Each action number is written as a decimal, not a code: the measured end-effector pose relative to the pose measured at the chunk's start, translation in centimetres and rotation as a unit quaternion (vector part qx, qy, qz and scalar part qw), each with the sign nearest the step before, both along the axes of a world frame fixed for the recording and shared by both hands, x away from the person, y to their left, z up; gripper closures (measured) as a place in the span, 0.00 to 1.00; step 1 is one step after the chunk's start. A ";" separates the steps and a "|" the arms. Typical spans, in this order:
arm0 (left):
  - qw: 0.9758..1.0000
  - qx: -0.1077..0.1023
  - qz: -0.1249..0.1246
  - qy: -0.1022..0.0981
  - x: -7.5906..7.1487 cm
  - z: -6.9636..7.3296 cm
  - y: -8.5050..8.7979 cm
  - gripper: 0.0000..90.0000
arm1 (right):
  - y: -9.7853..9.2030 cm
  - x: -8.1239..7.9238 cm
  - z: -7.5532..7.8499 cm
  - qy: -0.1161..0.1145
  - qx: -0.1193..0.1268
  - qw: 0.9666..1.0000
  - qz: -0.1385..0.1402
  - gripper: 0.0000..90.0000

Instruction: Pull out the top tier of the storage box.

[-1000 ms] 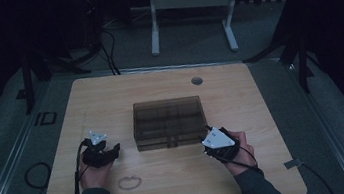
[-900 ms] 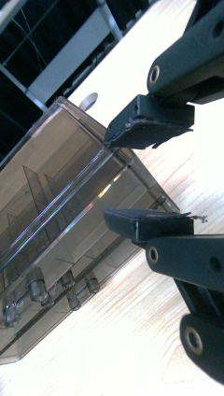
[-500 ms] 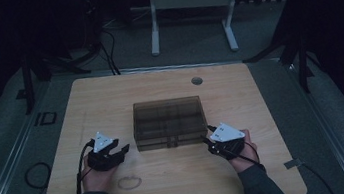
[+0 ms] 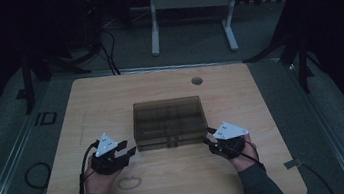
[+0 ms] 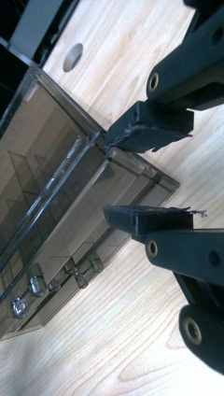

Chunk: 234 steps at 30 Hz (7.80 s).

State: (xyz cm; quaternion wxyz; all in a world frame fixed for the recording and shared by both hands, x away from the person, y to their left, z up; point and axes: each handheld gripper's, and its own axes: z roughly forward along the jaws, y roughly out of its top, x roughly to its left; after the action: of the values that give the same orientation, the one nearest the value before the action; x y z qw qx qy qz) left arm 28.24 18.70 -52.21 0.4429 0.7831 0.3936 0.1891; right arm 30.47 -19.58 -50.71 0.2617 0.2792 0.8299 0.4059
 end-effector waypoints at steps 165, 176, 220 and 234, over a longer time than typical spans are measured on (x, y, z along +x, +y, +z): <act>0.998 0.023 0.035 -0.043 -5.7 1.2 -3.2 0.85 | -0.9 -4.8 -0.4 0.013 0.022 1.000 0.009 0.84; 0.998 0.022 0.033 -0.045 -6.2 1.3 -3.2 0.86 | -1.0 -5.2 -0.3 0.010 0.023 1.000 0.010 0.84; 0.999 0.016 0.024 -0.027 -7.1 0.8 -3.0 0.80 | -1.2 -6.0 -1.2 0.022 0.033 0.999 0.022 0.80; 0.999 -0.004 0.028 -0.039 -7.0 1.2 -1.7 0.69 | -1.4 -5.7 -1.5 0.028 0.033 0.999 0.028 0.66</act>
State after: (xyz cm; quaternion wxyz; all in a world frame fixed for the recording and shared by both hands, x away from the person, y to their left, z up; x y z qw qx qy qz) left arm 21.22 16.96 -51.01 0.4554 0.7622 0.3981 0.2307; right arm 24.76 -20.93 -52.18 0.2171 0.2754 0.8308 0.4321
